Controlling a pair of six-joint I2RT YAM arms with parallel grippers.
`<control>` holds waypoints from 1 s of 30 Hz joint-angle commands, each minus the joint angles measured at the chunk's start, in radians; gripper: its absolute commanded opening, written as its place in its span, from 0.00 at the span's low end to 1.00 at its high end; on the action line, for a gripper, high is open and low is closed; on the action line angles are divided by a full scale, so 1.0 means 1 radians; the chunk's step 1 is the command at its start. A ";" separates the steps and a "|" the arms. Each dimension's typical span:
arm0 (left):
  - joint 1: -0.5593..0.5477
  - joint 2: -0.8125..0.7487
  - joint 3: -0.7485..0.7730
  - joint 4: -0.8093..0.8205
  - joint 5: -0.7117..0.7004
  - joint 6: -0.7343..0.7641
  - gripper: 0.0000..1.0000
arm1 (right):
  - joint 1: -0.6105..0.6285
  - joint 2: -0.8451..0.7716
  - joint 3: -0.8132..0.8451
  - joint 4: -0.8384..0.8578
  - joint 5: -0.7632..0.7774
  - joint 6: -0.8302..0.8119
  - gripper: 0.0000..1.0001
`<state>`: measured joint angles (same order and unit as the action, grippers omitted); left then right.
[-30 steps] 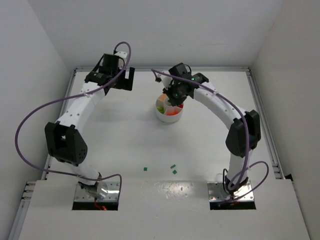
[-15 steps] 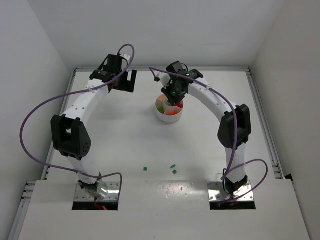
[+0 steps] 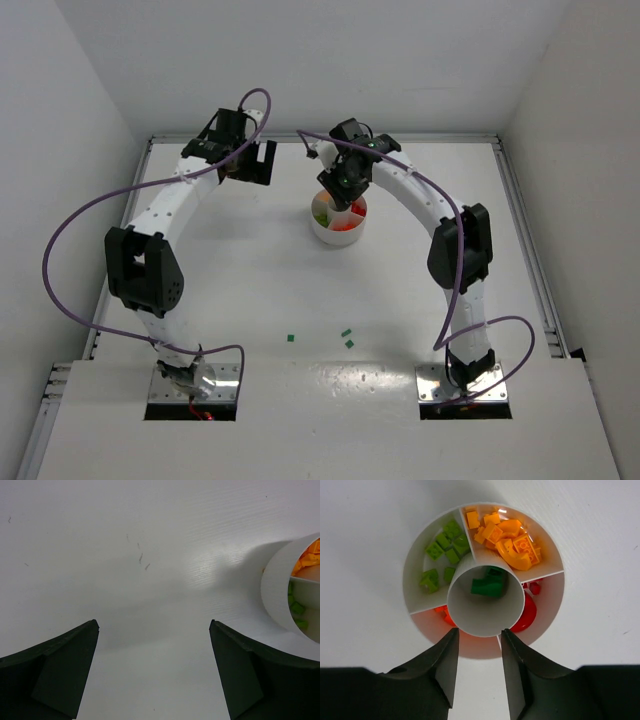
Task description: Sort the legos into containers by color
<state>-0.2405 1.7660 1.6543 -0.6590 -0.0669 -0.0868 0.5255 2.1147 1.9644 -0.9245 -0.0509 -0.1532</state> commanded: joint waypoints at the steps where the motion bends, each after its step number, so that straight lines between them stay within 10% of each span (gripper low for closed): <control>1: 0.007 -0.016 0.033 0.021 0.021 -0.007 0.99 | -0.004 0.004 0.044 -0.004 0.010 0.009 0.40; 6: 0.007 -0.079 -0.014 0.050 0.102 0.048 0.99 | -0.025 -0.134 -0.109 0.044 -0.053 0.009 0.36; 11: -0.044 -0.177 -0.147 0.046 0.487 0.254 0.97 | -0.056 -0.433 -0.513 0.110 -0.115 -0.045 0.36; 23: -0.716 -0.202 -0.441 0.016 0.268 0.452 0.53 | -0.220 -0.460 -0.909 0.230 0.126 0.053 0.35; 30: -0.809 -0.066 -0.439 0.079 0.217 0.273 0.52 | -0.363 -0.386 -0.822 0.219 0.154 0.113 0.34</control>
<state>-1.0275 1.7039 1.2129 -0.6331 0.1989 0.2703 0.1879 1.7355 1.1000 -0.7357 0.0536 -0.0856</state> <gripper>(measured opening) 0.516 0.339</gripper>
